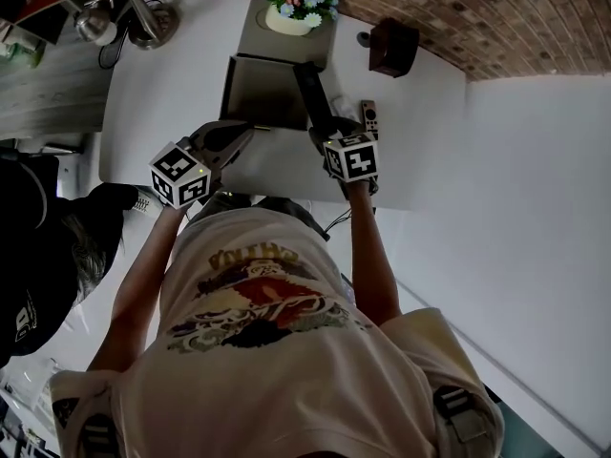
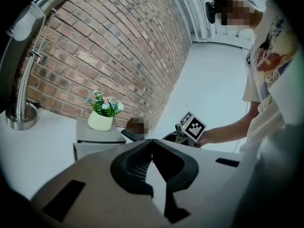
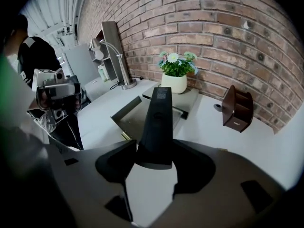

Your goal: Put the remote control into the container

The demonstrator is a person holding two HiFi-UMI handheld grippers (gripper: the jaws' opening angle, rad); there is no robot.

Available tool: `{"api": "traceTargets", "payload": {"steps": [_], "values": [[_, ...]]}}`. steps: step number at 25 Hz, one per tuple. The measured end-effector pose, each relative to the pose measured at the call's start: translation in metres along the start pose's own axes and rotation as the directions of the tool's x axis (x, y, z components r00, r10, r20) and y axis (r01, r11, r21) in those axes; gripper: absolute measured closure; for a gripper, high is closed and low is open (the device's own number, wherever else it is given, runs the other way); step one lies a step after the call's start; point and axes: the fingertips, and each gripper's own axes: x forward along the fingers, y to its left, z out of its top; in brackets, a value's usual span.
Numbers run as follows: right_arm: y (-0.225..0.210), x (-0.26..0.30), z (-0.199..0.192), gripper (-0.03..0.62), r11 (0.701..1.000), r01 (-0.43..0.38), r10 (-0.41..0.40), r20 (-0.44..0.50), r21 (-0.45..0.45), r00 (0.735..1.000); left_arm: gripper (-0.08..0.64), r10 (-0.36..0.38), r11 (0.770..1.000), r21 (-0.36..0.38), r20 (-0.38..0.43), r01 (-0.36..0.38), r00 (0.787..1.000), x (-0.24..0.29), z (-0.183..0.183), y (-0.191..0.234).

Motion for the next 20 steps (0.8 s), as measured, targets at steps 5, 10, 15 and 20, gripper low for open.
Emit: {"api": "traceTargets", "payload": {"steps": [5, 10, 15, 20], "values": [[0.02, 0.013, 0.005, 0.353, 0.995, -0.061, 0.057, -0.048, -0.078, 0.997, 0.555, 0.048, 0.999, -0.011, 0.018, -0.048, 0.999, -0.016, 0.001, 0.014], [0.032, 0.029, 0.009, 0.353, 0.979, -0.09, 0.07, -0.115, -0.185, 0.991, 0.554, 0.102, 0.994, -0.037, 0.032, -0.101, 0.994, -0.038, -0.003, 0.027], [0.047, 0.047, 0.015, 0.353, 0.951, -0.148, 0.104, -0.17, -0.271, 0.98, 0.554, 0.155, 0.986, -0.068, 0.043, -0.152, 0.987, -0.057, -0.01, 0.039], [0.061, 0.063, 0.02, 0.353, 0.896, -0.23, 0.15, -0.229, -0.379, 0.962, 0.554, 0.201, 0.976, -0.091, 0.054, -0.196, 0.978, -0.071, -0.015, 0.049]]}}
